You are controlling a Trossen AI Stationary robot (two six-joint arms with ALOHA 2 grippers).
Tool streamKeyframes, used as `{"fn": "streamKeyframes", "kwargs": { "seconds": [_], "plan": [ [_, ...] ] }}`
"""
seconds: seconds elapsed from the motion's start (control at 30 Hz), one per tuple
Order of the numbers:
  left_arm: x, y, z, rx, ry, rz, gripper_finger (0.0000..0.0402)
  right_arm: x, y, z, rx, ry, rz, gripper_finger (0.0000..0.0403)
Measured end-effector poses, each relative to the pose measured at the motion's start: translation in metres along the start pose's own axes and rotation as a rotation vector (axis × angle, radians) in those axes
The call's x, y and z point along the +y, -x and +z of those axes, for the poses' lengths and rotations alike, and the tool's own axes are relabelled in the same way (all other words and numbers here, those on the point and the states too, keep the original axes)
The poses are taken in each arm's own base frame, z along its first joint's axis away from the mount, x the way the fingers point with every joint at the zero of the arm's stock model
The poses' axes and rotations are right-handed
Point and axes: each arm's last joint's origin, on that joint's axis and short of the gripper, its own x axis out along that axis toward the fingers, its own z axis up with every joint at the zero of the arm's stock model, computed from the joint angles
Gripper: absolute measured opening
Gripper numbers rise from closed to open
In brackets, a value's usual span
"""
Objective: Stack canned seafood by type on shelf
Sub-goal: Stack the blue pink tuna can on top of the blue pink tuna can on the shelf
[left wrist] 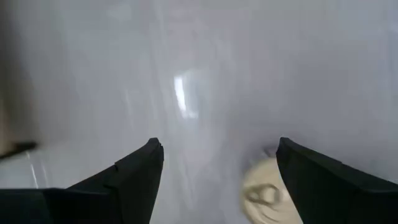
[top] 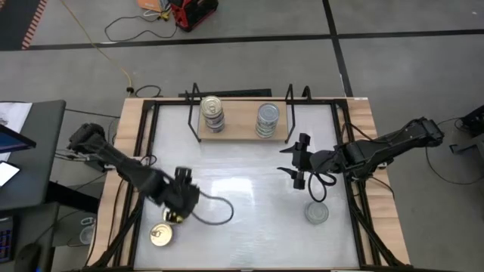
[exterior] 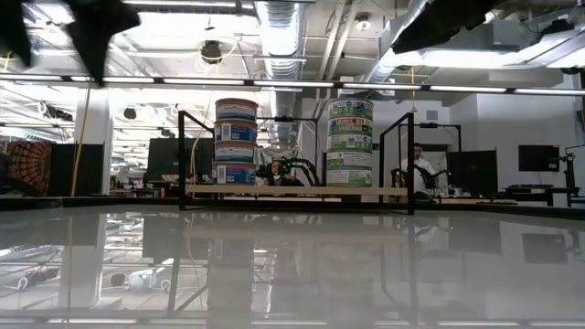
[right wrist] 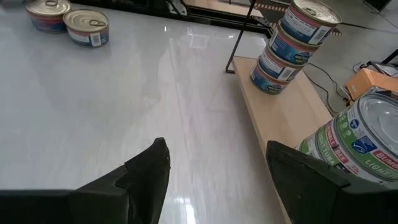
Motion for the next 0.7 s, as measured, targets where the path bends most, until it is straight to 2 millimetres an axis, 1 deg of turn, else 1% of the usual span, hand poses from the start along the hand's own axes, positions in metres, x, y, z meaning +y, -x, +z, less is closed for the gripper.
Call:
{"fn": "streamKeyframes", "kwargs": {
  "seconds": [0.07,0.13,0.3,0.5,0.63,0.7],
  "plan": [
    [-0.013,-0.01,-0.005,0.054,0.001,-0.012,0.0292,0.0,0.0,0.001,-0.009,0.002,0.0,0.0292],
    [-0.022,-0.018,-0.008,0.105,0.007,-0.01,0.0287,0.0,0.0,0.003,-0.027,0.002,0.0,0.0292],
    [-0.032,-0.04,-0.015,0.25,0.008,0.025,0.0269,0.0,0.0,0.005,-0.043,0.002,0.0,0.0292],
    [-0.042,-0.076,-0.02,0.375,-0.157,0.056,0.0249,0.0,0.0,0.005,-0.042,-0.003,0.001,0.0292],
    [-0.043,-0.095,-0.016,0.379,-0.268,0.163,0.0243,0.0,0.0,0.005,-0.043,-0.007,0.001,0.0292],
    [-0.043,-0.104,-0.01,0.315,-0.323,0.247,0.024,0.0,0.0,0.005,-0.043,-0.006,0.001,0.0292]
  ]
}}
